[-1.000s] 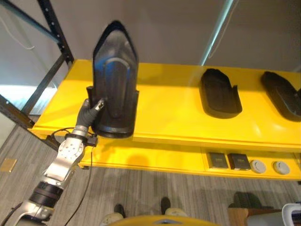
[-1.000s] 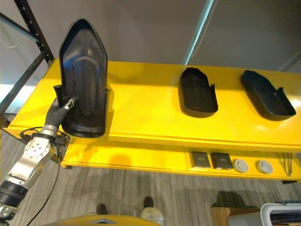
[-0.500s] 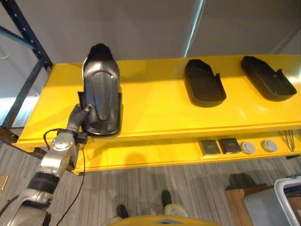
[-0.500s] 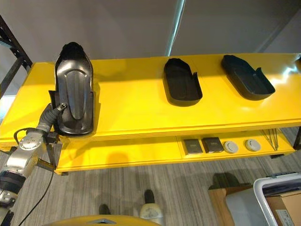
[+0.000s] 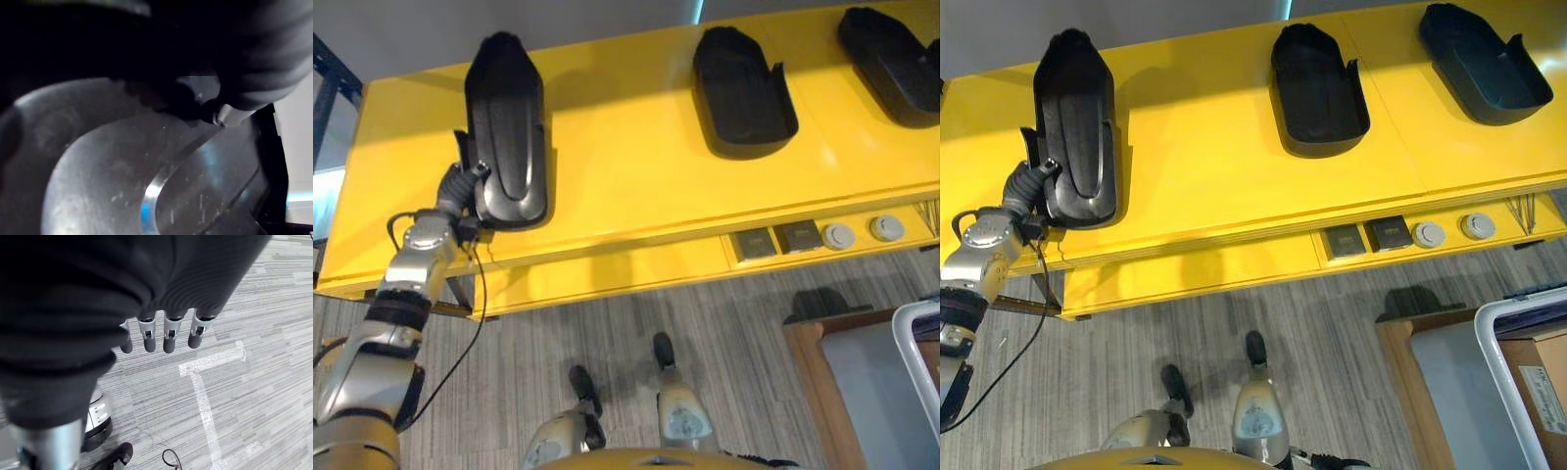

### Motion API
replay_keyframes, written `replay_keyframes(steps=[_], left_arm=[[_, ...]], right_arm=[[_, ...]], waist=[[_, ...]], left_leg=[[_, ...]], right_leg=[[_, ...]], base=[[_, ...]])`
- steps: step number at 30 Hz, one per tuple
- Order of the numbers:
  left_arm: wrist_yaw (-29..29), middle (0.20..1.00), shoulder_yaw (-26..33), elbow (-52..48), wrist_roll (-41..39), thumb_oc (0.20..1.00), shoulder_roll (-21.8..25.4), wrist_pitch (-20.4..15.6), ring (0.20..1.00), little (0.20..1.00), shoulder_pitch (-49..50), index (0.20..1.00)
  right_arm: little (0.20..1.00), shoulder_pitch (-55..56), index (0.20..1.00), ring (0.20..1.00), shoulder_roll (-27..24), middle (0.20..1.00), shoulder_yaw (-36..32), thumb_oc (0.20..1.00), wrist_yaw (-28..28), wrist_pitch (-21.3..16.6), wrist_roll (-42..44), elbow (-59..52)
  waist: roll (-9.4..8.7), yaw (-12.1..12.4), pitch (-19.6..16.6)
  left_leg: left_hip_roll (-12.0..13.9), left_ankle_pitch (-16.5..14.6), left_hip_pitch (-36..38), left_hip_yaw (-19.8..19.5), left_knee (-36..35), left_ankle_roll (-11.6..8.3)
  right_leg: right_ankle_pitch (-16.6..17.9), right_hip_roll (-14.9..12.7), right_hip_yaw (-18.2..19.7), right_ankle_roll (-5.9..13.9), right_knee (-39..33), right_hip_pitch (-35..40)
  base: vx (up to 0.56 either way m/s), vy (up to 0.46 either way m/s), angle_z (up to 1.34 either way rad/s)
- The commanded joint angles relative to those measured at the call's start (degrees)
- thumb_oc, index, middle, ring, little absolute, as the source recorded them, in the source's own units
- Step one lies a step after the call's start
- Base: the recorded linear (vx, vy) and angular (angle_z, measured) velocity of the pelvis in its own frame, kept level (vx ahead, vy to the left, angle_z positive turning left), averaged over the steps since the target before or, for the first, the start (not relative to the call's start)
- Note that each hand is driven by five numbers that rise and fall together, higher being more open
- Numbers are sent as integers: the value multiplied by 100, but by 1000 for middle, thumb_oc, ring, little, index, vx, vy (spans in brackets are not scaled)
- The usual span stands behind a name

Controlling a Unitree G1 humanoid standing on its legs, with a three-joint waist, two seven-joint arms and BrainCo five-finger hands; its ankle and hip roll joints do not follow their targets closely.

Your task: Move parts from the plastic box to the shelf.

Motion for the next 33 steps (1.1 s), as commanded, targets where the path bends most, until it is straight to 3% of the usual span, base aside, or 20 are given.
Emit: replay_keyframes(steps=[1, 5, 7, 10, 14, 20, 24, 25, 26, 28, 32, 33], left_arm=[[-15, 1000, -316, 580, -53, 1000, 76, 259, 1000, 1000, -289, 1000], [178, 1000, -584, 832, 486, 1000, 261, 832, 1000, 1000, -540, 1000], [74, 1000, -683, 999, 756, 1000, 268, 1313, 1000, 1000, -578, 1000], [147, 1000, -775, 1169, 948, 1000, 216, 1650, 1000, 1000, -674, 1000], [184, 1000, -875, 1614, 1131, 1000, 27, 1736, 1000, 1000, -865, 1000], [303, 1000, -1082, 1589, 1106, 1000, -84, 1503, 1000, 1000, -1201, 1000], [717, 1000, -1069, 1172, 755, 1000, -80, 927, 1000, 1000, -1354, 1000], [633, 1000, -990, 633, 501, 1000, -21, 620, 1000, 1000, -1452, 1000], [635, 1000, -975, 543, 472, 1000, -13, 633, 1000, 1000, -1448, 1000], [603, 1000, -829, -141, 141, 1000, 23, 327, 1000, 1000, -1380, 1000], [391, 1000, -423, -1431, 52, 1000, 55, 199, 1000, 1000, -829, 1000], [257, 200, -5, -2487, 554, 200, -120, 180, 200, 200, 102, 200]], right_arm=[[1000, -109, 1000, 1000, -217, 1000, 145, 1000, 27, 31, 215, 56], [1000, -166, 1000, 1000, -196, 1000, 226, 1000, -66, 34, 273, 16], [1000, -136, 1000, 1000, -157, 1000, 223, 1000, -66, 40, 173, 81], [1000, -118, 1000, 1000, -117, 1000, 225, 1000, -169, 32, 300, 121], [1000, -68, 1000, 1000, -15, 1000, 239, 1000, -211, 121, 184, 182], [1000, 2, 1000, 1000, 46, 1000, 190, 1000, -267, 186, 66, 393], [1000, -3, 1000, 1000, 84, 1000, 146, 1000, -245, 119, -36, 562], [1000, -8, 1000, 1000, 89, 1000, 103, 1000, -208, 81, -68, 645], [1000, -11, 1000, 1000, 89, 1000, 96, 1000, -202, 78, -71, 654], [1000, -50, 1000, 1000, 94, 1000, 54, 1000, -171, 70, -58, 687], [1000, -98, 1000, 1000, 173, 1000, 4, 1000, -35, 159, -85, 674], [1000, -39, 1000, 1000, 342, 1000, 61, 1000, -68, 179, -17, 603]], waist=[[332, -140, -80], [341, -141, -84], [355, -132, -218], [347, -118, -398], [307, -118, -786], [199, -86, -1157], [139, -30, -1308], [108, 24, -1382], [105, 29, -1387], [80, 96, -1442], [30, 260, -1485], [-21, 424, -1479]], left_leg=[[247, -142, -171, -822, -3, -99], [270, -126, -155, -812, -3, -123], [280, -147, -42, -785, -3, -133], [285, -172, 74, -749, -3, -123], [309, -234, 336, -633, -3, -115], [347, -322, 602, -549, -3, -97], [343, -365, 741, -553, -3, -84], [342, -388, 803, -582, 1, -77], [343, -392, 809, -585, 3, -76], [348, -410, 850, -632, 8, -72], [344, -438, 897, -757, 10, -57], [325, -464, 895, -875, -3, -33]], right_leg=[[-347, 236, 37, -41, 113, -1], [-363, 247, -10, -42, 92, 36], [-392, 261, -52, -33, 65, 171], [-414, 260, -96, -14, 41, 305], [-470, 283, -144, 3, 17, 588], [-542, 316, -202, 16, 17, 870], [-568, 327, -232, 11, 17, 1017], [-574, 335, -247, 1, 17, 1096], [-576, 334, -249, 0, 17, 1105], [-592, 336, -266, -18, 22, 1170], [-638, 338, -312, -63, 55, 1264], [-666, 322, -384, -83, 60, 1318]], base=[[-65, -35, -2], [-22, -11, -1], [0, 0, 0], [62, -28, -1], [103, -13, 6], [39, -20, 3], [-22, -6, 3], [-35, -6, 4], [-29, -8, 3], [-15, 2, 9], [-7, -2, 9], [-18, -13, 9]])
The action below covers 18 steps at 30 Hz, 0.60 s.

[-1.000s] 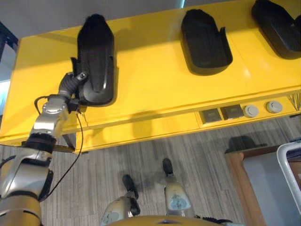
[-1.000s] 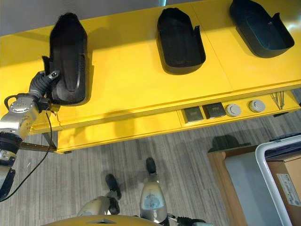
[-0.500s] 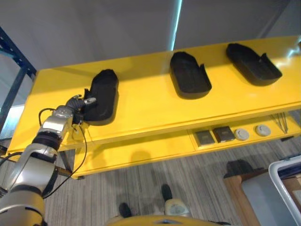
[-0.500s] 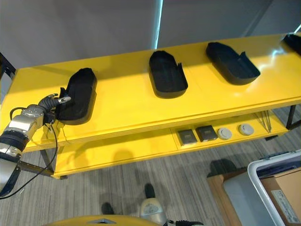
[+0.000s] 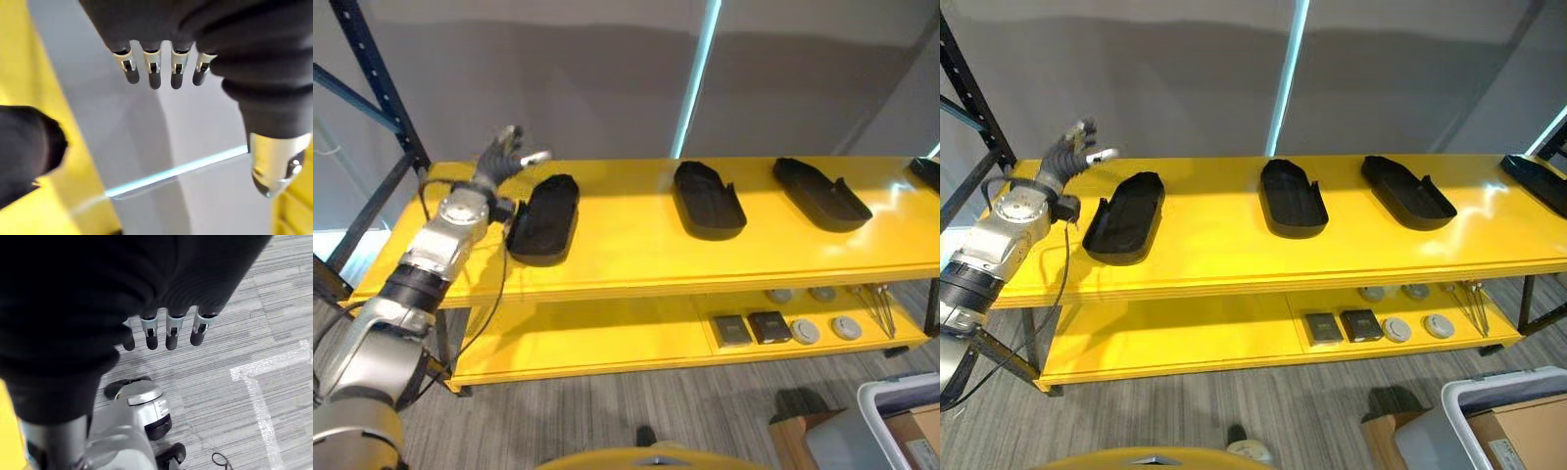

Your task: Move parts from the plastic box to the shelf.

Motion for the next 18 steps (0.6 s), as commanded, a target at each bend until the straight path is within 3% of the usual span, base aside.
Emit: replay_keyframes(steps=[1, 5, 9, 11, 13, 18], left_arm=[[-222, 200, 666, -400, 441, 200, -137, -463, 200, 200, 437, 200], [-333, 200, 941, -833, 572, 200, -656, -1161, 200, 200, 1763, 200], [-495, 200, 888, -833, 565, 200, -856, -1493, 200, 200, 2208, 200], [-619, 200, 838, -922, 655, 200, -879, -1655, 200, 200, 2469, 200], [-705, 200, 759, -977, 588, 200, -841, -1638, 200, 200, 2610, 200], [-291, 200, 501, -857, 464, 200, -903, -1705, 200, 200, 2443, 200]], right_arm=[[1000, -288, 1000, 1000, -58, 1000, 28, 1000, 55, 40, -17, 371], [1000, -41, 1000, 1000, 122, 1000, 97, 1000, -69, -106, -160, 243], [1000, 28, 1000, 1000, 125, 1000, 152, 1000, -40, -165, -159, 228], [1000, 27, 1000, 1000, 90, 1000, 134, 1000, 64, 96, -79, 220], [1000, 90, 1000, 1000, 61, 1000, 94, 1000, 136, 240, -171, 244], [1000, 75, 1000, 1000, -26, 1000, 98, 1000, -43, 122, -22, 172]], waist=[[518, 153, 116], [451, 316, 137], [431, 368, 187], [438, 413, 238], [470, 398, 295], [592, 243, 497]], left_leg=[[82, -344, 63, -633, 4, 63], [56, -379, 21, -759, 4, 106], [45, -403, -28, -774, 4, 119], [44, -407, -84, -772, 4, 118], [43, -394, -165, -731, 4, 117], [49, -333, -456, -638, 4, 98]], right_leg=[[-350, 180, -82, 26, 60, 284], [-327, 154, -160, 46, 17, 309], [-310, 138, -187, 65, 17, 266], [-296, 113, -238, 78, 17, 220], [-272, 98, -233, 97, 17, 125], [-220, 77, -128, 114, 17, -215]], base=[[-19, -12, 15], [-2, -2, 15], [-3, -4, 6], [42, -31, 5], [59, -32, -1], [-65, 10, -2]])
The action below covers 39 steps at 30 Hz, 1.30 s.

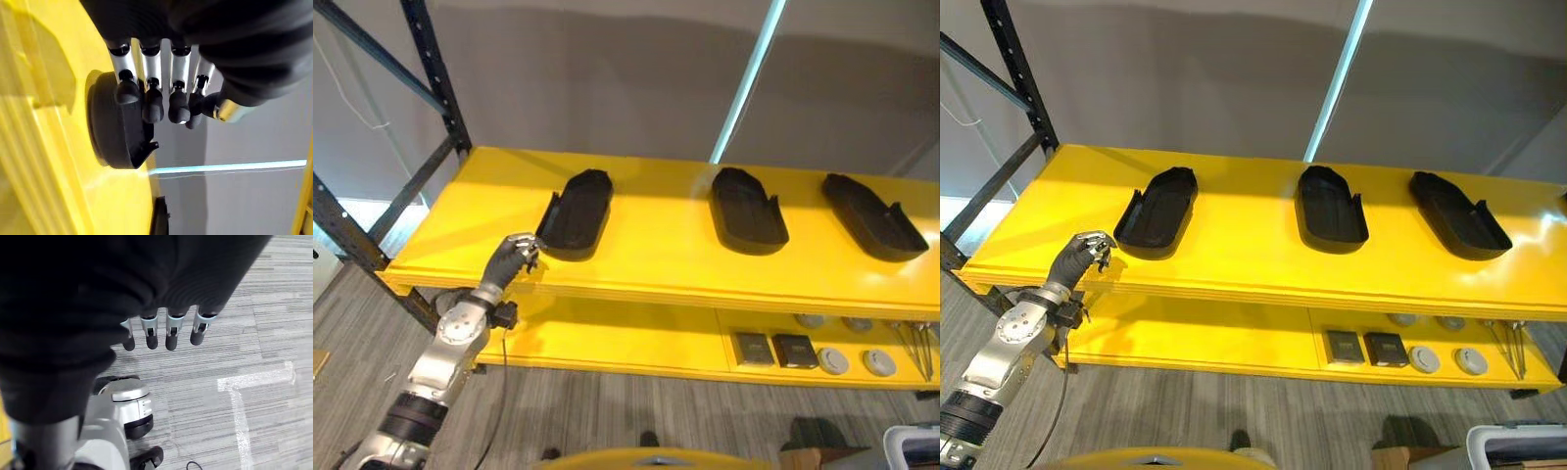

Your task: Move parts from the plastic box to the shelf.

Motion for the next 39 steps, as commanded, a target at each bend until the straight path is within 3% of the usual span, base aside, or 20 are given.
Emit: replay_keyframes(steps=[1, 8, 15, 28, 32, 35, 38, 39], left_arm=[[368, 200, 14, 135, -20, 200, -143, -515, 200, 200, -1078, 200], [810, 200, -84, 458, -70, 200, -95, -780, 200, 200, -1483, 200], [954, 200, -92, 740, -148, 200, -60, -820, 200, 200, -1963, 200], [930, 200, -84, 1137, -207, 200, -64, -1051, 200, 200, -2440, 200], [1142, 200, 27, 771, 25, 200, -104, -1251, 200, 200, -2162, 200], [1471, 200, 157, 359, 487, 200, -176, -1607, 200, 200, -1644, 200], [2070, 200, 293, 89, 1110, 200, -235, -2048, 200, 200, -1156, 200], [2566, 200, 352, -5, 1582, 200, -257, -2181, 200, 200, -943, 200]], right_arm=[[1000, -438, 1000, 1000, -91, 1000, 114, 1000, 69, 162, 61, 277], [1000, -560, 1000, 1000, -261, 1000, 162, 1000, 212, 126, 76, 134], [1000, -678, 1000, 1000, -291, 1000, 180, 1000, 190, 46, 105, 8], [1000, -613, 1000, 1000, -287, 1000, 178, 1000, 206, -22, 73, 13], [1000, -551, 1000, 1000, -192, 1000, 70, 1000, 159, -58, 17, 78], [1000, -509, 1000, 1000, -116, 1000, 0, 1000, 96, -47, 7, 137], [1000, -506, 1000, 1000, -46, 1000, -24, 1000, 99, -6, 60, 168], [1000, -530, 1000, 1000, 3, 1000, -9, 1000, 80, -15, 83, 185]], waist=[[490, -223, 395], [572, -431, 802], [650, -565, 1065], [641, -728, 1018], [623, -629, 835], [610, -473, 629], [568, -304, 461], [537, -209, 396]], left_leg=[[91, -363, -146, -402, 1, 57], [98, -245, -425, -314, 1, 28], [143, -149, -565, -331, 1, -37], [242, -132, -471, -222, 1, -138], [273, -177, -346, -205, 1, -142], [288, -206, -220, -205, 1, -133], [296, -239, -109, -233, 1, -123], [306, -252, -57, -255, 1, -121]], right_leg=[[-197, 101, 56, 81, 17, 34], [-132, 152, 236, 44, 30, -300], [-111, 193, 292, 3, 41, -466], [-128, 184, 323, 21, 17, -417], [-184, 169, 236, 32, 17, -269], [-236, 143, 109, 13, 17, -88], [-302, 122, -41, -25, 17, 109], [-338, 114, -124, -52, 17, 220]], base=[[-70, 7, -4], [-70, 4, -15], [-32, -28, -5], [1, -3, 0], [0, 0, 0], [0, 0, 0], [-7, -4, 9], [-37, -14, 29]])
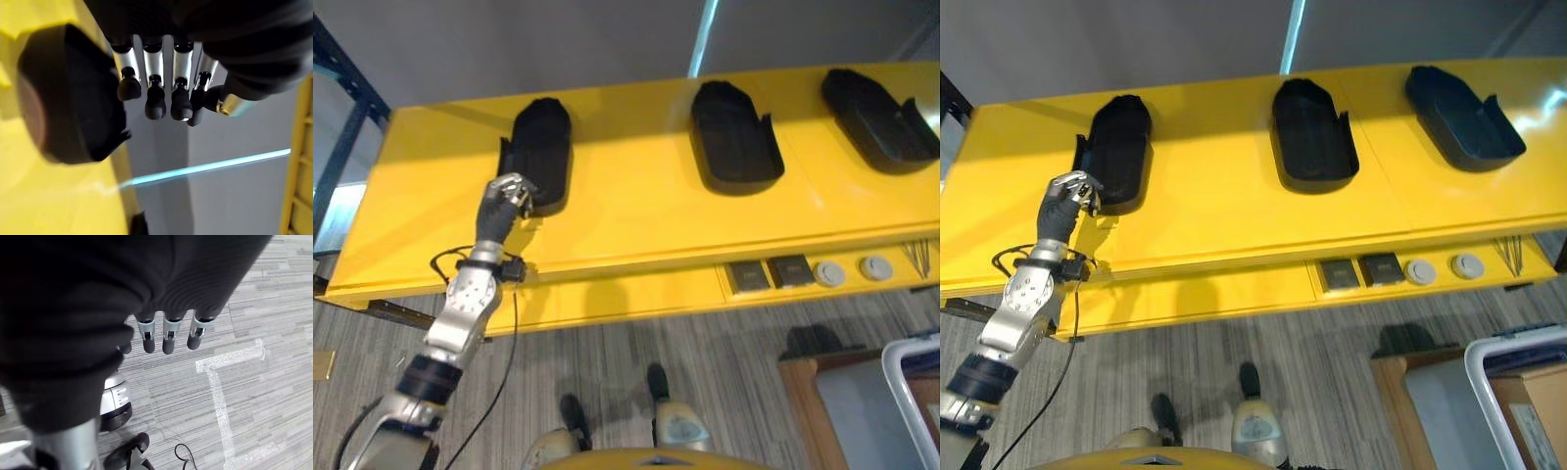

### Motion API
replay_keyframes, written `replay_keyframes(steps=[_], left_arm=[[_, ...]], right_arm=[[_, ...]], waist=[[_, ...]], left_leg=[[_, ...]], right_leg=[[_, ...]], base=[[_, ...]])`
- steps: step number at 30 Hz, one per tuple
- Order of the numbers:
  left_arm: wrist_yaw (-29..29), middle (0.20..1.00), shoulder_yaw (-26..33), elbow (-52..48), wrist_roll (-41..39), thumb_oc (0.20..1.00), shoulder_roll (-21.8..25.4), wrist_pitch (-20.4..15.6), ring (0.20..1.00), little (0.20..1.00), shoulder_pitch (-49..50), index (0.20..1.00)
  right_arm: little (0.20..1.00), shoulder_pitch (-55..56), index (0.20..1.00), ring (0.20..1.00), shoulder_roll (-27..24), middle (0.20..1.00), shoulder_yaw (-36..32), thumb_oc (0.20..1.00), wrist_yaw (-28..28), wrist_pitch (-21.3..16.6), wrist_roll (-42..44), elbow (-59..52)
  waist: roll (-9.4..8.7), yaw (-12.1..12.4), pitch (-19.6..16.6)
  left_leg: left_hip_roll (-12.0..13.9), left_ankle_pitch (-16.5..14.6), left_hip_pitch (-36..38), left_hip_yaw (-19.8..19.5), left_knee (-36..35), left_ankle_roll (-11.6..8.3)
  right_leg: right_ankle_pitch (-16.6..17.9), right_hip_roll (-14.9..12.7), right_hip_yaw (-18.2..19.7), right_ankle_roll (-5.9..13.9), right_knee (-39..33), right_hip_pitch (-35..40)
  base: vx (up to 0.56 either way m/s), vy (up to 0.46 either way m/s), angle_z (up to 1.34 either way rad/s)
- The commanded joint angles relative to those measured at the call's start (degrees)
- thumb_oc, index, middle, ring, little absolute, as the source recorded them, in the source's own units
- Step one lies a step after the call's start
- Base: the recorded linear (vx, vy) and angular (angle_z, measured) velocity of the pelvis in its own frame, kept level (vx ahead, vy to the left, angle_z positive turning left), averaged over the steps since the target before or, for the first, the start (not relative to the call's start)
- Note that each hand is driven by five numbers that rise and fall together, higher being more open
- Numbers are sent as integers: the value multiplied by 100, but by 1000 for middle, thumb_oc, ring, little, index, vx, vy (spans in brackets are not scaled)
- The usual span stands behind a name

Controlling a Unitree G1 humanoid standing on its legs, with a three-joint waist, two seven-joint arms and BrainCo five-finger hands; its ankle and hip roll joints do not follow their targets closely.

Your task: Move parts from the plastic box to the shelf.

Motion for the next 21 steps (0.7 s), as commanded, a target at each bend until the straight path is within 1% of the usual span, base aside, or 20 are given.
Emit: replay_keyframes(steps=[1, 2, 3, 4, 5, 6, 7, 8, 9, 10, 11, 12, 13, 14, 15, 16, 17, 18, 19, 21], left_arm=[[1150, 200, 130, 191, 913, 200, -13, -784, 200, 200, -290, 200], [1299, 200, 163, 213, 898, 200, -49, -825, 200, 200, -199, 200], [1522, 514, 213, 252, 877, 514, -106, -843, 514, 514, -62, 514], [1719, 1000, 249, 315, 955, 1000, -150, -898, 1000, 1000, 58, 1000], [1767, 1000, 252, 323, 979, 1000, -154, -908, 1000, 1000, 73, 1000], [2183, 1000, 281, 532, 1268, 1000, -206, -1038, 1000, 1000, 317, 1000], [2283, 1000, 282, 570, 1328, 1000, -205, -1025, 1000, 1000, 348, 1000], [2508, 1000, 278, 691, 1327, 1000, -227, -1077, 1000, 1000, 411, 1000], [3023, 1000, 317, 1161, 1057, 1000, -347, -1118, 1000, 1000, 520, 1000], [3059, 1000, 313, 1207, 1042, 1000, -355, -1141, 1000, 1000, 519, 1000], [3240, 1000, 365, 1540, 1020, 1000, -433, -1122, 1000, 1000, 565, 1000], [3331, 1000, 381, 1775, 1057, 1000, -497, -1109, 1000, 1000, 588, 1000], [3383, 1000, 388, 2229, 915, 1000, -603, -1134, 1000, 1000, 615, 1000], [3087, 1000, 444, 2657, 456, 1000, -720, -974, 1000, 1000, 684, 1000], [2838, 1000, 470, 2984, 227, 1000, -827, -1025, 1000, 1000, 723, 1000], [2480, 1000, 545, 3640, -441, 1000, -1054, -930, 1000, 1000, 804, 1000], [2285, 1000, 609, 3862, -548, 1000, -1116, -858, 1000, 1000, 853, 1000], [1939, 1000, 721, 4385, -760, 1000, -1268, -754, 1000, 1000, 926, 1000], [1663, 1000, 796, 4856, -1050, 1000, -1366, -755, 1000, 1000, 948, 1000], [890, 1000, 931, 5607, -1264, 1000, -1432, -412, 1000, 1000, 1013, 1000]], right_arm=[[1000, -166, 1000, 1000, 149, 1000, 18, 1000, -79, -10, 97, 432], [1000, -186, 1000, 1000, 161, 1000, 34, 1000, -96, 2, 149, 438], [1000, -222, 1000, 1000, 173, 1000, 42, 1000, -94, 25, 168, 446], [1000, -256, 1000, 1000, 191, 1000, 71, 1000, -100, 50, 192, 456], [1000, -259, 1000, 1000, 194, 1000, 77, 1000, -98, 47, 187, 457], [1000, -336, 1000, 1000, 212, 1000, 132, 1000, -145, 118, 307, 460], [1000, -349, 1000, 1000, 214, 1000, 135, 1000, -147, 114, 306, 468], [1000, -379, 1000, 1000, 218, 1000, 138, 1000, -158, 131, 319, 484], [1000, -411, 1000, 1000, 213, 1000, 170, 1000, -157, 179, 342, 507], [1000, -412, 1000, 1000, 213, 1000, 172, 1000, -152, 180, 339, 509], [1000, -436, 1000, 1000, 212, 1000, 185, 1000, -127, 223, 335, 525], [1000, -457, 1000, 1000, 225, 1000, 197, 1000, -118, 262, 342, 538], [1000, -480, 1000, 1000, 246, 1000, 229, 1000, -98, 341, 381, 550], [1000, -507, 1000, 1000, 252, 1000, 244, 1000, -85, 434, 444, 551], [1000, -521, 1000, 1000, 268, 1000, 259, 1000, -95, 454, 488, 567], [1000, -540, 1000, 1000, 308, 1000, 275, 1000, -194, 461, 655, 595], [1000, -549, 1000, 1000, 315, 1000, 254, 1000, -211, 468, 686, 601], [1000, -572, 1000, 1000, 341, 1000, 233, 1000, -243, 438, 759, 646], [1000, -591, 1000, 1000, 358, 1000, 188, 1000, -232, 400, 743, 684], [1000, -661, 1000, 1000, 358, 1000, 137, 1000, -224, 357, 648, 755]], waist=[[220, 233, -524], [196, 288, -560], [161, 359, -609], [124, 424, -651], [119, 428, -654], [31, 572, -719], [20, 589, -728], [-5, 626, -740], [-54, 682, -775], [-56, 683, -774], [-80, 703, -794], [-96, 715, -806], [-120, 731, -814], [-138, 753, -821], [-148, 763, -826], [-161, 779, -830], [-164, 784, -827], [-169, 792, -812], [-171, 788, -801], [-157, 780, -810]], left_leg=[[189, -204, -228, -432, 0, -36], [191, -214, -197, -457, 0, -35], [188, -227, -155, -490, 0, -33], [180, -238, -116, -520, 0, -28], [178, -239, -109, -525, 0, -28], [161, -265, -28, -609, 0, -19], [159, -269, -17, -623, 0, -18], [151, -279, 11, -655, 0, -11], [130, -297, 61, -713, 0, -1], [128, -301, 69, -717, 0, 0], [121, -307, 95, -736, 0, 6], [117, -310, 109, -750, 0, 9], [110, -314, 139, -785, 0, 14], [105, -314, 162, -819, 0, 19], [100, -317, 173, -830, 0, 23], [93, -320, 198, -862, 0, 31], [90, -319, 207, -867, 0, 30], [94, -321, 233, -877, 0, 33], [86, -329, 249, -894, 6, 44], [85, -337, 272, -890, 7, 52]], right_leg=[[-401, -25, -285, 41, 17, 148], [-417, -30, -333, 34, 17, 206], [-440, -32, -385, 25, 17, 282], [-452, -31, -425, 17, 17, 346], [-454, -32, -431, 16, 17, 355], [-468, -28, -513, 8, 17, 479], [-473, -27, -522, 7, 17, 495], [-474, -21, -536, -2, 17, 530], [-480, -8, -547, -3, 17, 594], [-482, -9, -550, -1, 17, 603], [-488, -1, -546, 3, 17, 636], [-489, 6, -544, 0, 18, 652], [-490, 17, -540, -6, 27, 679], [-495, 28, -533, -3, 36, 702], [-498, 34, -530, -6, 38, 710], [-505, 46, -516, -13, 54, 724], [-509, 47, -516, -5, 58, 731], [-513, 45, -516, -3, 72, 742], [-514, 44, -500, -2, 81, 746], [-533, 41, -492, 6, 88, 760]], base=[[-37, -19, 36], [-27, -20, 28], [-22, -18, 34], [-17, -13, 37], [-17, -24, 34], [-11, -20, 31], [-16, -23, 30], [-21, -11, 28], [-18, -10, 19], [-14, -9, 11], [0, -6, 4], [3, -13, 6], [8, -17, 6], [6, -16, 6], [-6, -10, 8], [-11, -3, 8], [-13, 2, 6], [0, 0, 0], [0, 0, 0], [-2, 47, -1]])
